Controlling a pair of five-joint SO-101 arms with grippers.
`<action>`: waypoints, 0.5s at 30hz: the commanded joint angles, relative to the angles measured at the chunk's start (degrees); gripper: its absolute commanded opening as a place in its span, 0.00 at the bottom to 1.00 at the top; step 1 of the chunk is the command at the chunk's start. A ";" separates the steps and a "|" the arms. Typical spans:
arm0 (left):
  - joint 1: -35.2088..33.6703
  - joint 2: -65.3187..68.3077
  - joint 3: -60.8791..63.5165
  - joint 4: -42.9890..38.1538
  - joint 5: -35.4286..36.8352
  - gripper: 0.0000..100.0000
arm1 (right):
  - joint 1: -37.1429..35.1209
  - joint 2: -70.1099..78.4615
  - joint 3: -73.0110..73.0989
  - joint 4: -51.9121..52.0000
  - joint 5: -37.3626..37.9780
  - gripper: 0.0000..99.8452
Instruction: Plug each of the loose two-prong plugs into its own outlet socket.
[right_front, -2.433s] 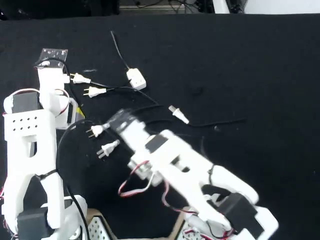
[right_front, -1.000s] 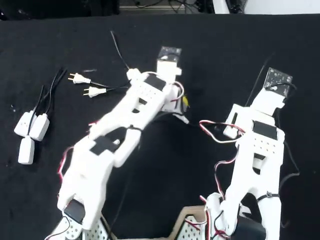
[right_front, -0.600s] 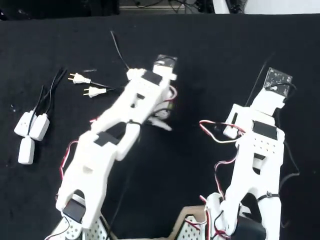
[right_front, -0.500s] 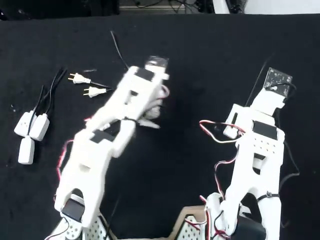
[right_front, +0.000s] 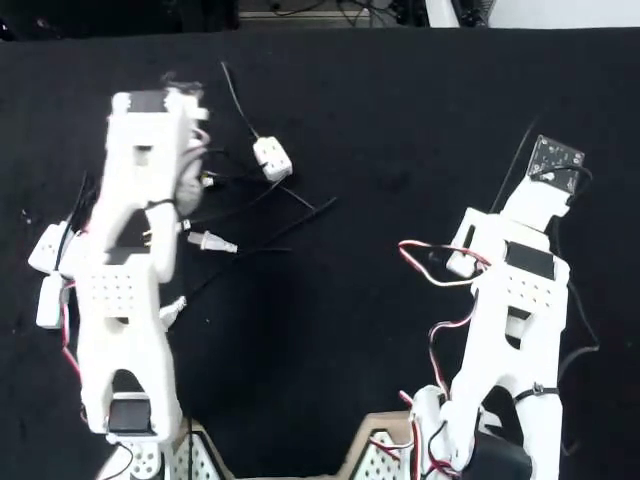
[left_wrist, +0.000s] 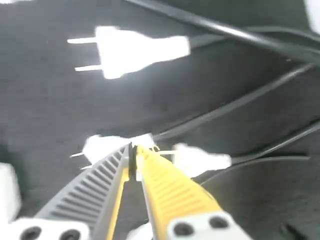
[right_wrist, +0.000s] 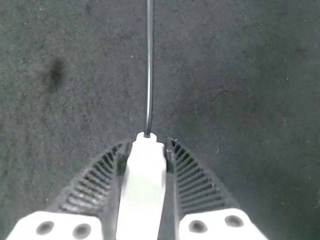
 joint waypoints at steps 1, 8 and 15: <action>-4.26 -1.23 -5.58 1.85 -3.52 0.03 | 0.53 -0.04 -3.65 -1.41 -0.62 0.01; -6.37 -12.75 2.59 1.76 -4.22 0.13 | -11.60 -0.04 -2.15 2.37 -0.18 0.01; -1.10 -29.27 24.75 1.32 -3.87 0.13 | -24.70 0.22 -2.15 8.44 0.00 0.01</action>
